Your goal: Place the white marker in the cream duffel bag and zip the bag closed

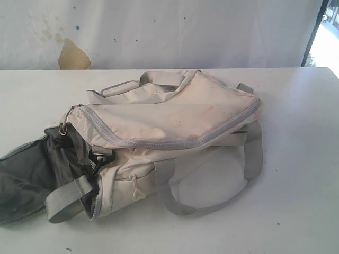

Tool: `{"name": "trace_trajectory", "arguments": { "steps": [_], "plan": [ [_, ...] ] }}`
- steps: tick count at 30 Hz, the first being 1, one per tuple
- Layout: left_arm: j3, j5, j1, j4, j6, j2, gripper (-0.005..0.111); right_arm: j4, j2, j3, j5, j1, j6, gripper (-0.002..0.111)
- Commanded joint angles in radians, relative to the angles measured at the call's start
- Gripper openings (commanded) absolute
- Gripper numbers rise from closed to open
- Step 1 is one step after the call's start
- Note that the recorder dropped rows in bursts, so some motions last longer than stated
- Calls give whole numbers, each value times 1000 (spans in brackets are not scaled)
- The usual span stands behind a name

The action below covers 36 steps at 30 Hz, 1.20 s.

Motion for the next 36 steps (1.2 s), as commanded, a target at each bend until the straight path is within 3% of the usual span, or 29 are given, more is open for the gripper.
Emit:
{"name": "trace_trajectory", "arguments": {
  "steps": [1,7,15,26,29,30,36],
  "plan": [
    [161,-159,0,-3,-10,-2,0,1,-1,145,-69,-3,-2,0],
    [375,-367,0,-12,-10,-2,0,1,-1,362,-235,-3,-2,0],
    [583,-598,0,-10,-7,-2,0,1,-1,550,-644,-3,-2,0],
    [795,-732,0,-5,-5,-2,0,1,-1,761,-862,-3,-6,0],
    [822,-791,0,-5,-5,-2,0,1,-1,761,-783,-3,-10,0],
    [822,-739,0,-5,-5,-2,0,1,-1,761,-774,-3,-10,0],
    [822,-719,0,-5,-9,-2,0,4,-1,761,-767,-3,-9,0]
  ]
}}
